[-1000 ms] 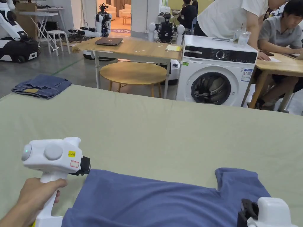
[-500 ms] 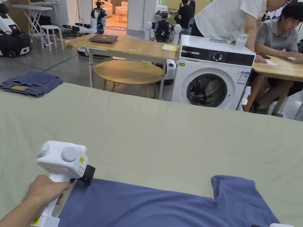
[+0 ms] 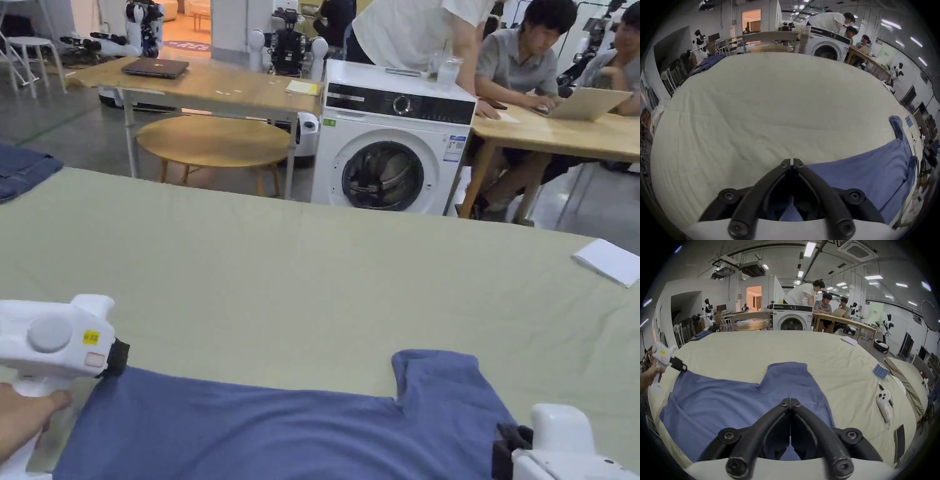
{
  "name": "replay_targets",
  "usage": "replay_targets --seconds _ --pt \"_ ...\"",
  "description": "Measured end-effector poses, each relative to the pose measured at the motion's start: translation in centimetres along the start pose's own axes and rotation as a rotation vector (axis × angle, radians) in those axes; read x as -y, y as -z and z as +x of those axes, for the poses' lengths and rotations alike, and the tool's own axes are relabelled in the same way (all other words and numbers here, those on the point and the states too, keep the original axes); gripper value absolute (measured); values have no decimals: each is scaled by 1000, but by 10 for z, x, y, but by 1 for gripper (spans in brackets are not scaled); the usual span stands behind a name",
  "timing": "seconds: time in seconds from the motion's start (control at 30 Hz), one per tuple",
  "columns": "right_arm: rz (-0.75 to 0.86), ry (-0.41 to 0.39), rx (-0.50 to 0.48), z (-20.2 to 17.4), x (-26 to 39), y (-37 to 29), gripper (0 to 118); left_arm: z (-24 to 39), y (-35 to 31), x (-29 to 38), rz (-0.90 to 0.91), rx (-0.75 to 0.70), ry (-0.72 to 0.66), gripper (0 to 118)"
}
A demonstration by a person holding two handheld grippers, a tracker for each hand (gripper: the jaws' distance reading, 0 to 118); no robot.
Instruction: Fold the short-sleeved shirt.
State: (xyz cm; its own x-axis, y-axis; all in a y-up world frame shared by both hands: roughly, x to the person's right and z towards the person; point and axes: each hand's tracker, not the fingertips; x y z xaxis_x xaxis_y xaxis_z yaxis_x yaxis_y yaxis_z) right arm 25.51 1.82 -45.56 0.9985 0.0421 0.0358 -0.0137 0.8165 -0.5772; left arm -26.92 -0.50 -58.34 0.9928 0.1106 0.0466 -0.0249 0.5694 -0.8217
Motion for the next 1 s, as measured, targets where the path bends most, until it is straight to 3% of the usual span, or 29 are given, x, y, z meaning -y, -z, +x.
replay_targets --seconds 0.07,0.13,0.23,0.3,0.5,0.77,0.87,0.9,1.0 --pt "-54 13 -4 15 -22 20 2 3 -8 0 29 4 6 0" --pt "-118 23 -7 31 -41 46 21 2 -13 -1 36 10 7 0" --pt "-238 14 -4 53 -64 95 30 5 -20 1 55 15 4 0" --pt "-302 -21 3 61 -72 124 46 7 -24 2 60 19 2 0" --pt "-466 -62 -7 68 -71 190 52 8 -28 4 67 18 -20 0" --pt "-528 -23 -24 56 -65 198 48 8 -31 7 55 16 -26 0" --pt "-505 -27 -53 56 -65 198 0 9 -33 7 57 12 -19 0" --pt "-505 -27 -90 60 -64 202 0 9 -33 7 57 11 -16 0" --pt "-469 -23 -67 58 -67 185 0 8 -36 7 61 13 -21 0"
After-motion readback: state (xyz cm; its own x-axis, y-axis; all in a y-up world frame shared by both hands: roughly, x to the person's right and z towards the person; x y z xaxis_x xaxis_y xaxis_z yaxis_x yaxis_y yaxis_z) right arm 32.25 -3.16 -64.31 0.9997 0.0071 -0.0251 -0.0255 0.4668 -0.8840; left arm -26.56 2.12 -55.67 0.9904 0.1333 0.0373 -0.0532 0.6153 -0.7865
